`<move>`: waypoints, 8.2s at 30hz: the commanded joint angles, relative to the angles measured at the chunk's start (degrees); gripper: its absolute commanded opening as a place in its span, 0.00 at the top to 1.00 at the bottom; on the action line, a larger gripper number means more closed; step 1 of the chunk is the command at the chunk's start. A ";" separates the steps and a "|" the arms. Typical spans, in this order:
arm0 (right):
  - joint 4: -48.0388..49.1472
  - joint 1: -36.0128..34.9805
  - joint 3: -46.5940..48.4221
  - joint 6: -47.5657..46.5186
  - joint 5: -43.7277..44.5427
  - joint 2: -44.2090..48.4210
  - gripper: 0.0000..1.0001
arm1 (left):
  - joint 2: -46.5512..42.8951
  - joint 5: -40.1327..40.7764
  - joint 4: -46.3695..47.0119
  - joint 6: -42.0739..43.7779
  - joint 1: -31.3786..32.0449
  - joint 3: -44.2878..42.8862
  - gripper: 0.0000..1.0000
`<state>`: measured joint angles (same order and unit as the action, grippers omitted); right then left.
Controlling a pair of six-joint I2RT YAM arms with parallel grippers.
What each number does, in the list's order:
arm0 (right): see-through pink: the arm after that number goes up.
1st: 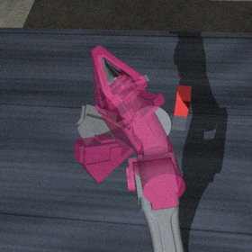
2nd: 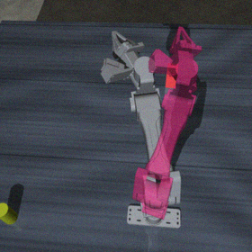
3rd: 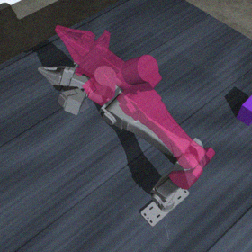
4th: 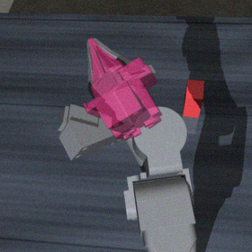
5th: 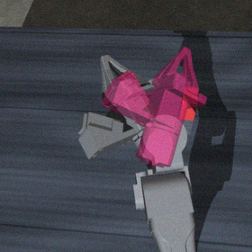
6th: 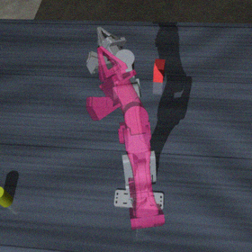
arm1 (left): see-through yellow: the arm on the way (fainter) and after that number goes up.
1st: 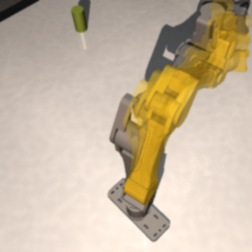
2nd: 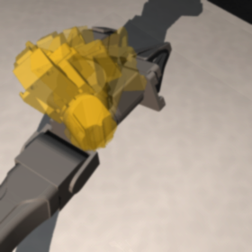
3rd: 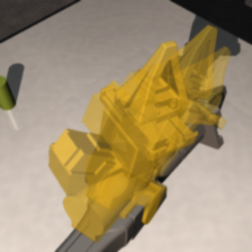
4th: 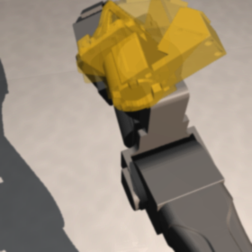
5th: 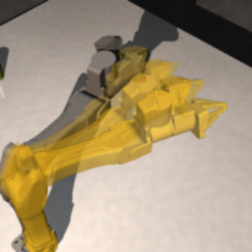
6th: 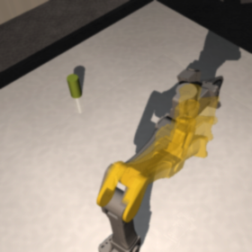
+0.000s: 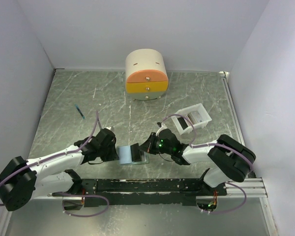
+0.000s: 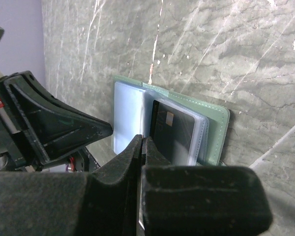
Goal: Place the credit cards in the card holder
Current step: Insert the credit card into the card holder.
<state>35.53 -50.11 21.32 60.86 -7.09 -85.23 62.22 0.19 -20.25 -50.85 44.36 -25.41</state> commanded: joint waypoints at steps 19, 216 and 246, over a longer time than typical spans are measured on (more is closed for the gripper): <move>1.24 -0.62 -0.77 2.30 1.34 -1.60 1.00 | 0.16 -0.79 2.58 -0.50 0.20 3.40 0.91; -34.27 -14.16 25.67 -13.01 17.77 -12.24 0.95 | -2.79 -5.08 0.24 2.51 -6.65 0.48 0.82; -33.81 -14.51 26.75 -12.79 16.87 -9.83 0.93 | -3.17 -5.17 0.21 2.60 -6.65 0.86 0.82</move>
<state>1.04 -64.25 46.92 47.79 9.43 -95.07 59.68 -5.58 -19.66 -48.86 38.06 -24.38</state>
